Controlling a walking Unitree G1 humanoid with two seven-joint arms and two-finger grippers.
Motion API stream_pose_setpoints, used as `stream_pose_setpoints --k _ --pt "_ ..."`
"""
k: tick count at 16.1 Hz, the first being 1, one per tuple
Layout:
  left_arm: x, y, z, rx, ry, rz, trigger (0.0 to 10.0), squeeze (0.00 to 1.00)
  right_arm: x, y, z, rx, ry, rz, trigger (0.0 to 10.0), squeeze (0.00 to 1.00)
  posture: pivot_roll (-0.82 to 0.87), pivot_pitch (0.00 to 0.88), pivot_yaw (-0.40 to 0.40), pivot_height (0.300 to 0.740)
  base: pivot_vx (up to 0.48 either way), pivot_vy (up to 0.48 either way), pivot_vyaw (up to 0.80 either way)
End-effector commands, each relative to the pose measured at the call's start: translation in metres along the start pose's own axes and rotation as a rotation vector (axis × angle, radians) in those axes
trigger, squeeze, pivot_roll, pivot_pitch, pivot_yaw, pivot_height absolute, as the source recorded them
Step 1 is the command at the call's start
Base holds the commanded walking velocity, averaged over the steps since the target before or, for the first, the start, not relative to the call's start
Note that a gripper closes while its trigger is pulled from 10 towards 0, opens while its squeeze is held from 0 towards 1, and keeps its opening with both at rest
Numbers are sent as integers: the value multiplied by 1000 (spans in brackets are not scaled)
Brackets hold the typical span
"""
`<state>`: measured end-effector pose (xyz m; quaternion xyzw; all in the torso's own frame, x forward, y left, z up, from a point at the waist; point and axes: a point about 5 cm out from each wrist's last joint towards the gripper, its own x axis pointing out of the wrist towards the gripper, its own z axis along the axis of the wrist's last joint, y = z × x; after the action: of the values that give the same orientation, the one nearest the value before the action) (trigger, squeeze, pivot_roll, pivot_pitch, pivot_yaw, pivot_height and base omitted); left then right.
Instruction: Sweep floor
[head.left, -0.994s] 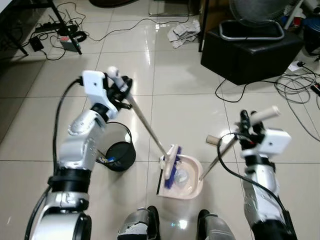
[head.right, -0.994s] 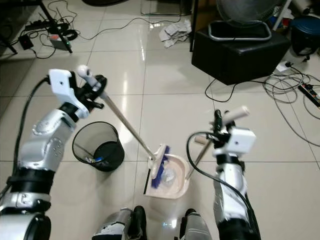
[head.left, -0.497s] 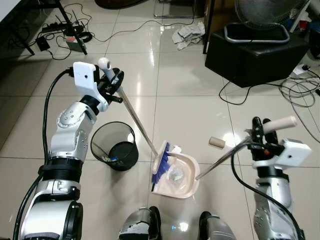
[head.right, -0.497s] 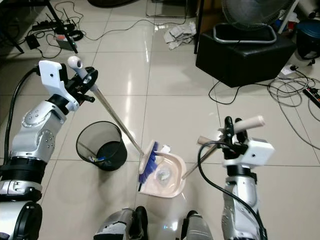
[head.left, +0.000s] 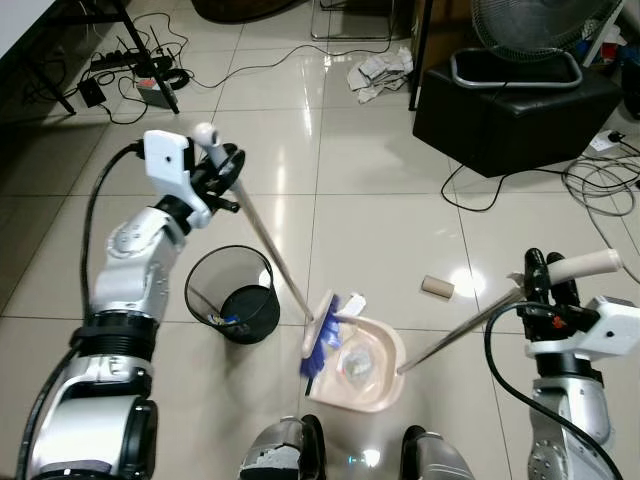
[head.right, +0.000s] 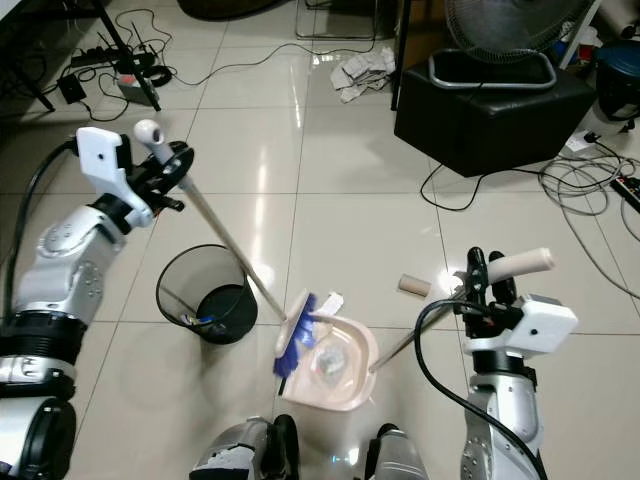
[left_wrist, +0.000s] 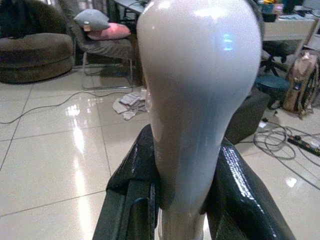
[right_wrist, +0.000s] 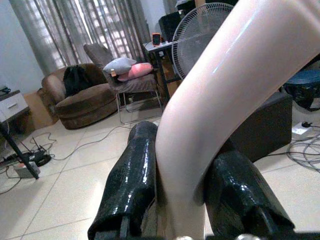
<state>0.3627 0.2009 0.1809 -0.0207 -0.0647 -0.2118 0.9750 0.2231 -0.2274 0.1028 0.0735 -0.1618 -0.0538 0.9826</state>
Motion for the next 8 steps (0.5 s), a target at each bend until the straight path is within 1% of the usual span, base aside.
stream_pose_setpoints --k 1,2,3,4,5,6,7,8 --pt "-8 13 8 56 -3 12 10000 0 4 0 22 13 -91 22 10000 0 60 137 153 740 0 0 0" --pt "-9 10 15 1 -19 -31 10000 0 5 -1 27 9 -96 39 10000 0 58 137 153 740 0 0 0" --pt "-9 7 20 -34 -32 -59 10000 0 5 -1 30 7 -97 44 10000 0 58 142 155 740 0 0 0" --pt "-9 1 29 -78 -62 -100 10000 0 5 -2 31 4 -95 45 10000 0 59 142 155 740 0 0 0" --pt "-9 -4 38 -105 -91 -136 10000 0 5 -4 32 2 -91 45 10000 0 60 145 153 740 0 0 0" --pt "-10 -5 40 -112 -98 -144 10000 0 5 -4 32 1 -89 44 10000 0 61 145 152 740 0 0 0" --pt "-11 -7 48 -90 -115 -182 10000 0 5 -3 32 2 -80 47 10000 0 60 147 150 740 0 0 0" --pt "-11 -8 50 -79 -117 -192 10000 0 5 -2 32 2 -78 48 10000 0 60 147 150 740 0 0 0"
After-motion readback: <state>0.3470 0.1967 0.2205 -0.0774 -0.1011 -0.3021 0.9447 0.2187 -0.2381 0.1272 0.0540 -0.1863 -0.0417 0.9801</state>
